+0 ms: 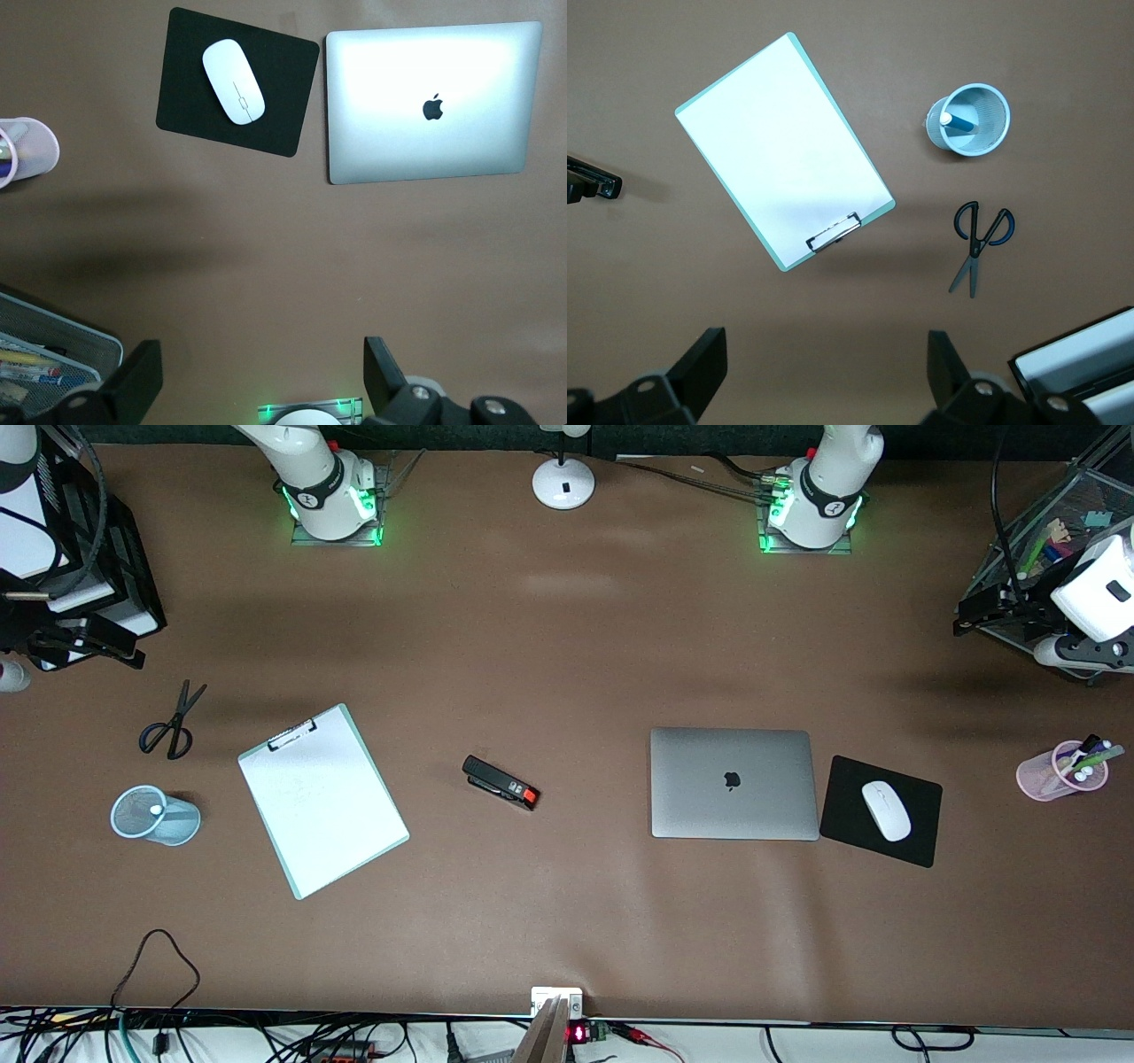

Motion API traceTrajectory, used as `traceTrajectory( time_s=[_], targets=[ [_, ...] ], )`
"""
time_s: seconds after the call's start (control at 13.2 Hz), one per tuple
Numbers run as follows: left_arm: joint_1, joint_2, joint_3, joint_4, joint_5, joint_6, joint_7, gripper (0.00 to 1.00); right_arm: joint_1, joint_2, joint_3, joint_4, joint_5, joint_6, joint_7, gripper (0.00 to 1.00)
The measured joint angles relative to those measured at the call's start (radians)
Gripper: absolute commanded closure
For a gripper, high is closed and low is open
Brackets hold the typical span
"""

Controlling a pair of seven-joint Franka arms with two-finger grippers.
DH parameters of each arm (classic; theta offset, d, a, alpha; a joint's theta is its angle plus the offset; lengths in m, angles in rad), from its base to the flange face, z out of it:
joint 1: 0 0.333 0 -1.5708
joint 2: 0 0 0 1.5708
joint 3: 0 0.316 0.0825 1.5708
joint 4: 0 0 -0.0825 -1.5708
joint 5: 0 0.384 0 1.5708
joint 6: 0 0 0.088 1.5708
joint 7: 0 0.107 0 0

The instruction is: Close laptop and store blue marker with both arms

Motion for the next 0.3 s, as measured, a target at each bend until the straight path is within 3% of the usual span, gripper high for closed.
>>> traceTrajectory(
  time_s=[0.3],
  targets=[
    [0.019, 0.004, 0.000, 0.000, -0.019, 0.000, 0.015, 0.00, 0.000, -0.001, 0.000, 0.000, 0.000, -0.002, 0.000, 0.00]
  ],
)
